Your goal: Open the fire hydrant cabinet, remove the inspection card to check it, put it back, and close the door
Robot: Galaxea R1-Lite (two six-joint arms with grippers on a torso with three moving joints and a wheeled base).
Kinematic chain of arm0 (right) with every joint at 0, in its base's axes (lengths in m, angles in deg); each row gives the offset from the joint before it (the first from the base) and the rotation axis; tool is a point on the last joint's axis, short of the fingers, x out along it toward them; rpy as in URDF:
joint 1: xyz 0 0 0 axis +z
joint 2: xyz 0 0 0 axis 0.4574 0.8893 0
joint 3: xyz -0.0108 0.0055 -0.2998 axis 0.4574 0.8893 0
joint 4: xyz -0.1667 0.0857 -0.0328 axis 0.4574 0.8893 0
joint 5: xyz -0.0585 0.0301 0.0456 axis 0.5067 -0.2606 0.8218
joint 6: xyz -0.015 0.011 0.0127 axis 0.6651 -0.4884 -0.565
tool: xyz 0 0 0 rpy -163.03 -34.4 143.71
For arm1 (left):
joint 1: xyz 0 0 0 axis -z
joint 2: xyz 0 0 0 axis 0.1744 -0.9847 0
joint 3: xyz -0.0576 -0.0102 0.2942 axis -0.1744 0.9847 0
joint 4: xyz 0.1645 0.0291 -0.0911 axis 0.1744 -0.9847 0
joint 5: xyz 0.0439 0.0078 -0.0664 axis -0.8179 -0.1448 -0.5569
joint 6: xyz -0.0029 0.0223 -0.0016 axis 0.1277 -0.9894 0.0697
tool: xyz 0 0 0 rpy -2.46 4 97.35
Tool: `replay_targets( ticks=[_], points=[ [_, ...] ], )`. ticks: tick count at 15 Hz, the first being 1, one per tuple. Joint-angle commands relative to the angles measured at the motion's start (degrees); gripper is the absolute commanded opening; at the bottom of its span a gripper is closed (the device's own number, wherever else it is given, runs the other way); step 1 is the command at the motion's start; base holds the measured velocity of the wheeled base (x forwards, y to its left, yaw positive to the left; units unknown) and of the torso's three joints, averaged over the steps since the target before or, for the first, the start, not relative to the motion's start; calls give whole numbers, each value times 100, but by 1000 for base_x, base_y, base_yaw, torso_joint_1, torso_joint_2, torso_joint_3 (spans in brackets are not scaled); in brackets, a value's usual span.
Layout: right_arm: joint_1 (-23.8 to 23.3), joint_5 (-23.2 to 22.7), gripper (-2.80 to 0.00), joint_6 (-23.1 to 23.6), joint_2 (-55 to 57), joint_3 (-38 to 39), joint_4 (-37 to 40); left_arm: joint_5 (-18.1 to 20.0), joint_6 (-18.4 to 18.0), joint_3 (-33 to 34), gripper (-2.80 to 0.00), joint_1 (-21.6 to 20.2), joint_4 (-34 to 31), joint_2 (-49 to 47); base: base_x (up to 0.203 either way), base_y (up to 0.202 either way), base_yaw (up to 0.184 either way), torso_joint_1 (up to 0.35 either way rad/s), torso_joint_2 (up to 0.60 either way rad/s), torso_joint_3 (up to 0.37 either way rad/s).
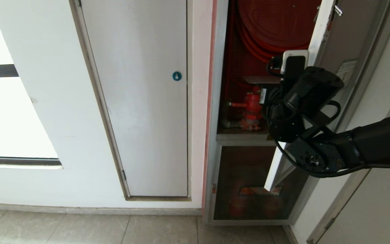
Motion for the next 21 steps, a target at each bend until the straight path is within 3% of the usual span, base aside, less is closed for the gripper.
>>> replay_targets(
  ticks=[1,21],
  points=[
    [-6,30,-280,15,15,2,-42,0,-1,35,-280,-2,2,1,0,0,0,0,0,0],
    [-24,44,-280,-28,-1013,1058,-78,0,-1,35,-280,-2,2,-5,0,0,0,0,0,0]
  ],
)
